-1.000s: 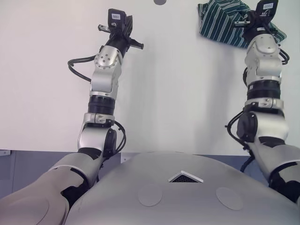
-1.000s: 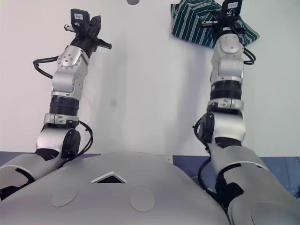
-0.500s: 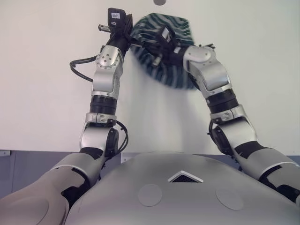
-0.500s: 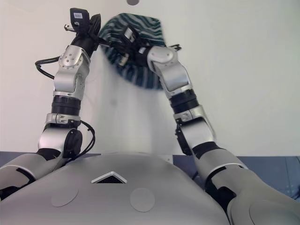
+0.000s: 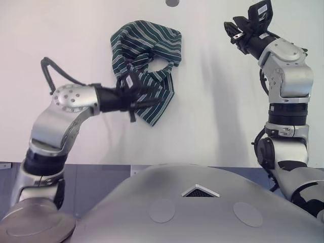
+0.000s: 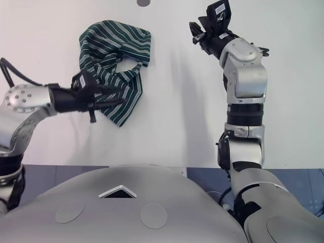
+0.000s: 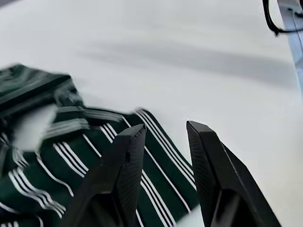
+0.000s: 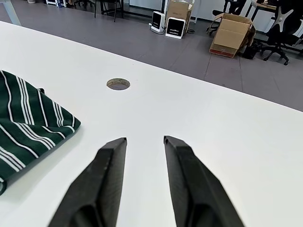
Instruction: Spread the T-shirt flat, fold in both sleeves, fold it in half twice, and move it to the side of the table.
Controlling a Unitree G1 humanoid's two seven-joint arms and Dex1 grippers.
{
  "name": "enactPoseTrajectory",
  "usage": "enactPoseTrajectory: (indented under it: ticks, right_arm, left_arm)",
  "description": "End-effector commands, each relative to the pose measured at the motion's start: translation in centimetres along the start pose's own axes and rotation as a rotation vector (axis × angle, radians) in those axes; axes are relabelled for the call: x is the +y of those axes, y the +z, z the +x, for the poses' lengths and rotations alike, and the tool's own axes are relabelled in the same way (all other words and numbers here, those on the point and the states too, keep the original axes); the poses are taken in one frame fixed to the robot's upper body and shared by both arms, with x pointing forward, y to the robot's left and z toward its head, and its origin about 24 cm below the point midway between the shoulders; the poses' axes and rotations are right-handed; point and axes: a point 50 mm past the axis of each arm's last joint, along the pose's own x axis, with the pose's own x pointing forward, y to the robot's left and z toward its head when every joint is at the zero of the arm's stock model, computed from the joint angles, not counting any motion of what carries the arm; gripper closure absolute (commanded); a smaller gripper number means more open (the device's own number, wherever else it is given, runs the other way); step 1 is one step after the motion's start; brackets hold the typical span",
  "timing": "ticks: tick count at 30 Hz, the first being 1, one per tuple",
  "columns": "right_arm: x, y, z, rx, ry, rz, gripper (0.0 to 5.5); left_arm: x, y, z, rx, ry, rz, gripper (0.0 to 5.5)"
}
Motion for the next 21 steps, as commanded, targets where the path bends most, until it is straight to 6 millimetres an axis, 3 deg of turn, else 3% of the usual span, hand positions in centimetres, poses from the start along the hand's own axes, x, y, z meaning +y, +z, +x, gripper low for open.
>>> enactPoseTrajectory:
  ticks: [1, 5, 9, 14, 19, 21]
  right_arm:
    - [0.5, -1.1, -0.7, 0.067, 0.014, -0.031, 4.03]
    - [0.4, -0.9, -0.4, 0.090, 0.035, -0.049, 4.03]
    - [0.1, -0.5, -0.1, 0.090, 0.040, -0.060, 4.03]
    - [0.1, -0.7, 0.1, 0.096, 0.039, -0.066, 4.03]
    - [0.1, -0.9, 0.1, 0.100, 0.035, -0.065, 4.03]
    - [0.2, -1.0, 0.3, 0.100, 0.035, -0.059, 4.03]
  left_arm:
    - [-1.1, -1.4, -0.5, 0.139, -0.016, 0.122, 3.61]
    - [-2.6, -3.8, 0.5, 0.219, -0.079, 0.162, 3.61]
    - [-1.2, -5.4, 1.9, 0.237, 0.022, 0.171, 3.61]
    - [-1.4, -4.3, 1.8, 0.165, -0.018, 0.160, 3.61]
    - [-1.9, 0.1, 1.3, -0.007, -0.078, 0.170, 3.61]
    - [-1.4, 0.0, 1.5, -0.003, -0.058, 0.144, 3.61]
